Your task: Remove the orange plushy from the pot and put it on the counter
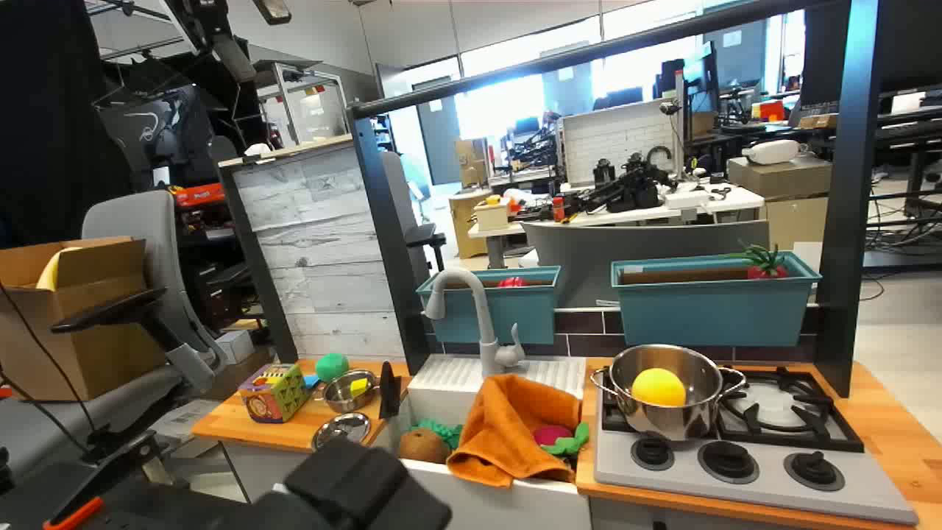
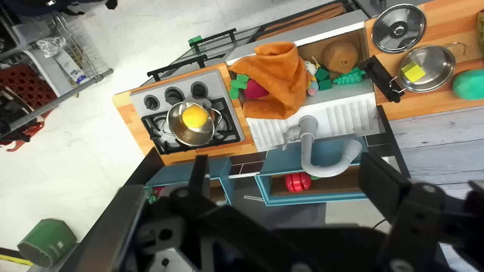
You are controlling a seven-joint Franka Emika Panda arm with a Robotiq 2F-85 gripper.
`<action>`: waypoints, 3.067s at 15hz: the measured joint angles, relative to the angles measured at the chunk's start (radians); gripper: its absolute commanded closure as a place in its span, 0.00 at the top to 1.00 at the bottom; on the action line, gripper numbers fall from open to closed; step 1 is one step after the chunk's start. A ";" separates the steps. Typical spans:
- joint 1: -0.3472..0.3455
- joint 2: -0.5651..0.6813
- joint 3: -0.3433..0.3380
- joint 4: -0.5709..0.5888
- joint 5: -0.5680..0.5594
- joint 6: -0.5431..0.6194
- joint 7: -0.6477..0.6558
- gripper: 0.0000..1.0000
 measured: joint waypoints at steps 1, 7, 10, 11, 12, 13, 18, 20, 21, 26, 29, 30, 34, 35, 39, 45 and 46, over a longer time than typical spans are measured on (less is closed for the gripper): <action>0.000 0.000 0.000 0.001 0.000 0.000 0.000 1.00; 0.000 0.000 0.000 0.002 0.000 0.000 0.000 1.00; 0.000 0.000 0.000 0.002 0.000 0.000 0.000 1.00; 0.000 0.000 0.000 0.002 0.000 0.000 0.000 1.00; 0.000 0.000 0.000 0.002 0.000 0.000 0.000 1.00; 0.000 0.000 0.000 0.002 0.000 0.000 0.000 1.00; 0.003 0.000 -0.003 0.001 0.000 0.000 0.000 1.00; 0.015 0.006 -0.012 0.001 0.000 -0.012 -0.031 1.00; 0.026 0.015 -0.019 0.001 0.000 -0.025 -0.074 1.00; 0.074 0.110 -0.054 0.023 -0.005 -0.063 -0.292 1.00; 0.087 0.184 -0.055 0.048 -0.082 -0.086 -0.325 1.00; 0.087 0.206 -0.057 0.056 -0.119 -0.086 -0.319 1.00; 0.075 0.286 -0.116 0.098 -0.219 -0.085 -0.300 1.00; 0.068 0.305 -0.139 0.111 -0.220 -0.084 -0.308 1.00; 0.030 0.403 -0.227 0.193 -0.199 -0.082 -0.400 1.00; -0.043 0.590 -0.286 0.431 0.162 -0.099 -0.602 1.00; -0.053 0.620 -0.286 0.479 0.233 -0.116 -0.621 1.00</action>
